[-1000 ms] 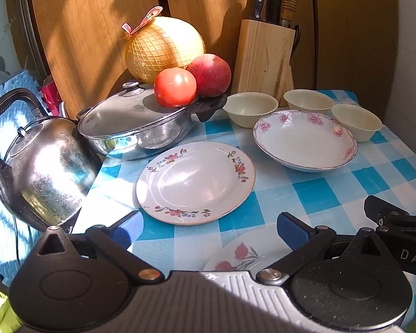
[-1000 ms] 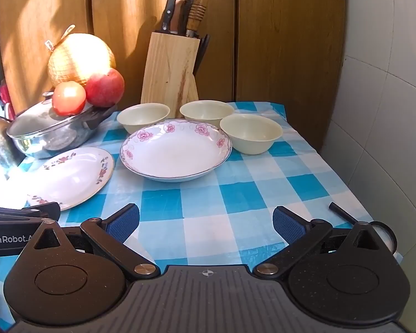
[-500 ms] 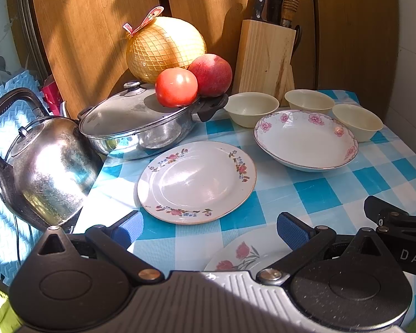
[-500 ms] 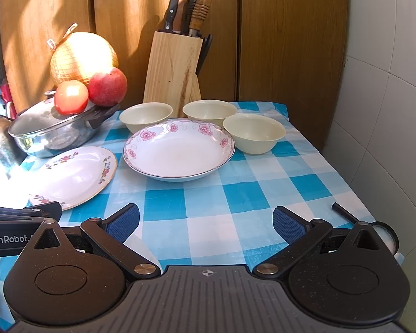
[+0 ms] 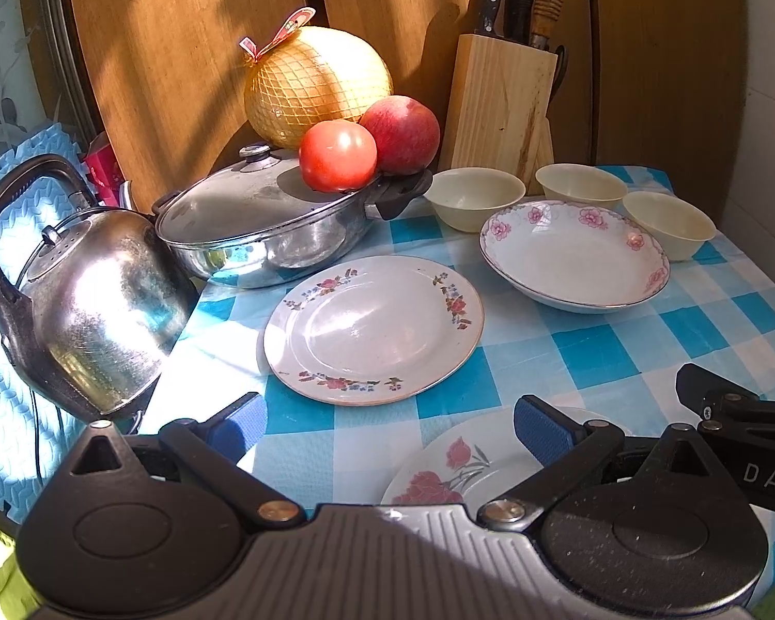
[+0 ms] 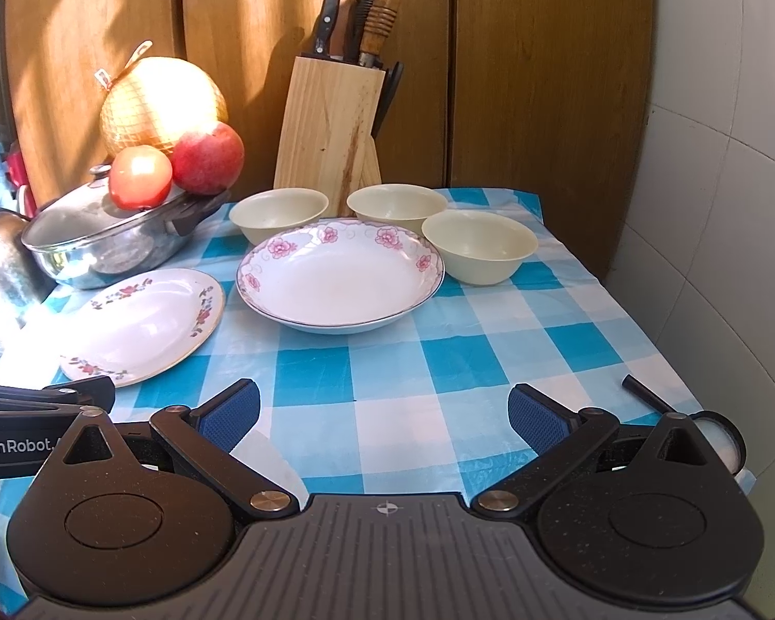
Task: Organize plates and bowls
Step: 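Move both tools toward the large white rose-print plate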
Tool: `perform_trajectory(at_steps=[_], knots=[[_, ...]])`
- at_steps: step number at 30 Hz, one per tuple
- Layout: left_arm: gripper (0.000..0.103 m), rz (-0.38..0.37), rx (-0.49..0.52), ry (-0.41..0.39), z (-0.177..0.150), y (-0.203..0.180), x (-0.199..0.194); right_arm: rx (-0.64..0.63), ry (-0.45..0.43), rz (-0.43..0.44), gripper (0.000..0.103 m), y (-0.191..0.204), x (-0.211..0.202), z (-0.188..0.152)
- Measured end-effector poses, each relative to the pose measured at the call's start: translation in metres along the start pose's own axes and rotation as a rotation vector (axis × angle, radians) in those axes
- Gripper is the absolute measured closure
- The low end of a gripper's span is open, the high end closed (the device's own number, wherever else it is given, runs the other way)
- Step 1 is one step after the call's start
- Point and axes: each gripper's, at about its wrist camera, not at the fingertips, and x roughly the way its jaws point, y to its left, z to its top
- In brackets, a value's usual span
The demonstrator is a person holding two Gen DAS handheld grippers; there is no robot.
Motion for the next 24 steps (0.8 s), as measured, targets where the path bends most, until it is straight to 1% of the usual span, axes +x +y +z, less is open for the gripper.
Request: perform_trajectory(at_steps=[24], knots=[[0.006, 0.017, -0.021, 0.021, -0.012, 0.007, -0.006, -0.035, 0.01, 0.011, 0.0, 0.009, -0.004, -0.006]])
